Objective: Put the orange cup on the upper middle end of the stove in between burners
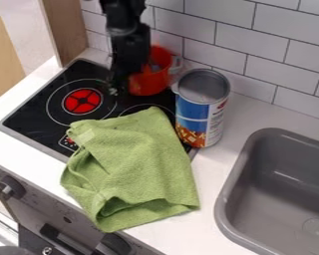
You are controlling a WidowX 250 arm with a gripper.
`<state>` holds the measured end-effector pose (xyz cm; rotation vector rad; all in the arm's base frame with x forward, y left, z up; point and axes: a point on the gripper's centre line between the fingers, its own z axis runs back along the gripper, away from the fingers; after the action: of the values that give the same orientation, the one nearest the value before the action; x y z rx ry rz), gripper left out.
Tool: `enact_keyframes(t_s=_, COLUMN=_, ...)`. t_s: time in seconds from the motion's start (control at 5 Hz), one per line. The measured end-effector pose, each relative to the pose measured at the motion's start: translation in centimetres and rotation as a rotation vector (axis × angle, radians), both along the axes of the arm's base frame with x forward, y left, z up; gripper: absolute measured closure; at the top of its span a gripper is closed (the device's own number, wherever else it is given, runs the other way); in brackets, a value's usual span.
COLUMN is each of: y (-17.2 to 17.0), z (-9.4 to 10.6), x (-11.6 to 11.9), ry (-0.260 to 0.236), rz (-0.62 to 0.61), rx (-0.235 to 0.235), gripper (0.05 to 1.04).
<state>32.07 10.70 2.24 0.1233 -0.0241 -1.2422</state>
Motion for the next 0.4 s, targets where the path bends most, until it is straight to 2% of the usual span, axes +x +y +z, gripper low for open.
enact_keyframes(t_s=0.2, y=0.3, z=1.6, x=-1.7, ry=-0.001, rz=-0.046, rx=-0.026, gripper=0.084)
enact_keyframes(t_s=0.4, y=0.6, z=2.5, x=-3.5, ry=-0.097, rz=-0.095, rx=-0.07, gripper=0.084)
